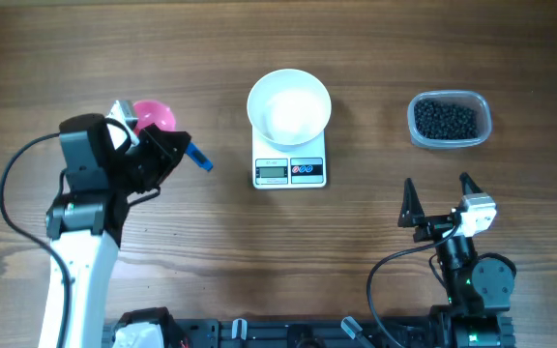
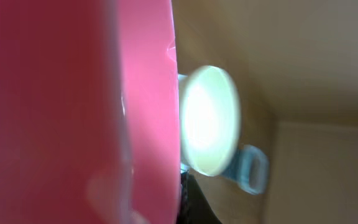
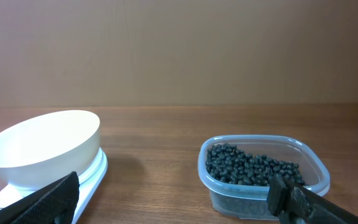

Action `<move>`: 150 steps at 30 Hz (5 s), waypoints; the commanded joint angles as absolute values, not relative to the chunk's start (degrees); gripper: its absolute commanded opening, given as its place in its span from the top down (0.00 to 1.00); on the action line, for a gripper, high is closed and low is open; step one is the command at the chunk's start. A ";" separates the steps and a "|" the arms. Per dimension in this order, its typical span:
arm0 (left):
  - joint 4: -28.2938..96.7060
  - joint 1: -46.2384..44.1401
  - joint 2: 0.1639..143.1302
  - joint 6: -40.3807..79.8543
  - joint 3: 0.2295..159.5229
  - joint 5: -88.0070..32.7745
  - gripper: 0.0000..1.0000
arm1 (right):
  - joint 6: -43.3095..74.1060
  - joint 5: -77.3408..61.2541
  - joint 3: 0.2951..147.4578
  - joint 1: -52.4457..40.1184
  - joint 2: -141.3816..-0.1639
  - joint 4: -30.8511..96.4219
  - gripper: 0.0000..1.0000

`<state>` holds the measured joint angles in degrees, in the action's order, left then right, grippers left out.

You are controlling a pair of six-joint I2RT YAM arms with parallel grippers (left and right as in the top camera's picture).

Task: Scoop item into bowl and weigh 150g on scale
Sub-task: 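Carry the scoop toward center and bring the right gripper toward it, then grasp the blue scoop handle with the right gripper beside the left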

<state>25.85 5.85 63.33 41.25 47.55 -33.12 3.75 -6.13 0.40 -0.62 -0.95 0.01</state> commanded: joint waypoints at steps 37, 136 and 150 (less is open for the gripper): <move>1.83 -20.49 51.35 63.53 48.45 -30.59 0.96 | 107.13 -42.74 0.30 -0.91 -0.93 -27.14 0.00; -11.75 -44.16 58.50 72.27 48.45 -3.14 0.96 | 94.59 -34.54 30.48 -24.53 -46.72 -33.95 0.62; -11.77 -44.58 58.50 72.27 48.45 -3.09 0.96 | 94.45 -34.59 30.48 -24.53 -46.72 -33.76 0.71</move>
<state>-11.60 -44.31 58.30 73.60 47.83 -4.10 94.50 -33.63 29.17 -24.23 -46.68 -33.69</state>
